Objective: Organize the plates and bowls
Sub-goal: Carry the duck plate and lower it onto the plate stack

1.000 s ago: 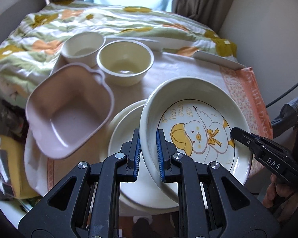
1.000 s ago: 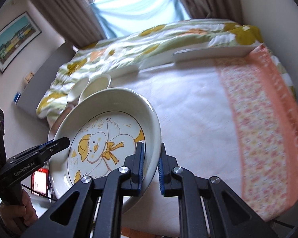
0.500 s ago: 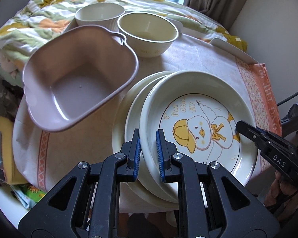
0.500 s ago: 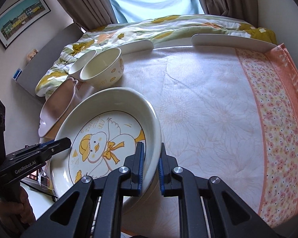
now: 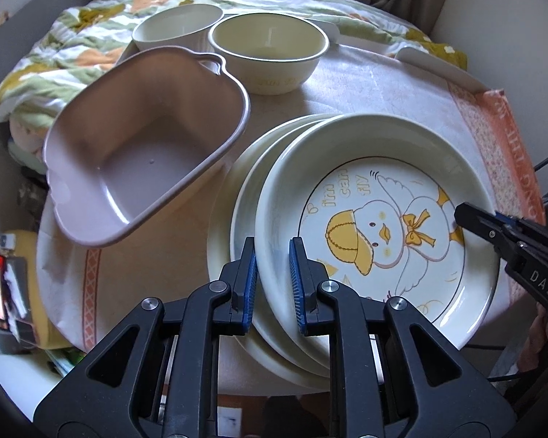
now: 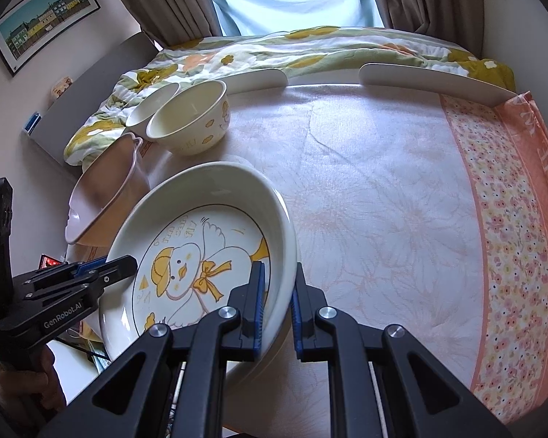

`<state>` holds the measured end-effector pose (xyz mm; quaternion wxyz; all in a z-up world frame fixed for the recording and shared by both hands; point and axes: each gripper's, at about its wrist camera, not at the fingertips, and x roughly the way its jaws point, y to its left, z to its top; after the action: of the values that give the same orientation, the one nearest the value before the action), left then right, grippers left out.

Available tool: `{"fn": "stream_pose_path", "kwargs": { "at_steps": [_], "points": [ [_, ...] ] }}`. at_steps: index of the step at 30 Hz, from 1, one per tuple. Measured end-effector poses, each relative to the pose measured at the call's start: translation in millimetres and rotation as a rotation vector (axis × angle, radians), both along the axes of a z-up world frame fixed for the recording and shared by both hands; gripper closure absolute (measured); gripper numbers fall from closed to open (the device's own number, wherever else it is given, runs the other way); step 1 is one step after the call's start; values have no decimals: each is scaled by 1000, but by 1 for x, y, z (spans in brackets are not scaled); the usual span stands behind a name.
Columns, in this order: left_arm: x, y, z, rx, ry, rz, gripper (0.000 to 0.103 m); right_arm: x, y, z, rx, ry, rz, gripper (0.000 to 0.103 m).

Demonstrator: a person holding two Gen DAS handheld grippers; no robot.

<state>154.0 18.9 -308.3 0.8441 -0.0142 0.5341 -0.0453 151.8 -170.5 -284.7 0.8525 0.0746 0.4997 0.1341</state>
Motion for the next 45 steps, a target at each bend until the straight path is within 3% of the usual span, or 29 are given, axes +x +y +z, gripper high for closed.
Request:
{"fn": "stream_pose_path", "kwargs": {
  "at_steps": [7,11,17,29,37,45],
  "points": [
    [-3,-22,2,187,-29,-50,87,0,1,0,-17,-11,15,91],
    [-2,-20,3,190,-26,-49,87,1,1,0,-22,-10,18,91],
    [-7,-32,9,296,-71,-82,87,1,4,-1,-26,-13,22,91],
    [-6,-28,9,295,-68,-81,87,1,12,0,-89,-41,30,91],
    [-11,-29,11,342,-83,-77,87,0,20,-1,-182,-71,44,91],
    [-11,-23,14,307,-76,-73,87,-1,22,-1,-192,-73,50,91]
  ]
}}
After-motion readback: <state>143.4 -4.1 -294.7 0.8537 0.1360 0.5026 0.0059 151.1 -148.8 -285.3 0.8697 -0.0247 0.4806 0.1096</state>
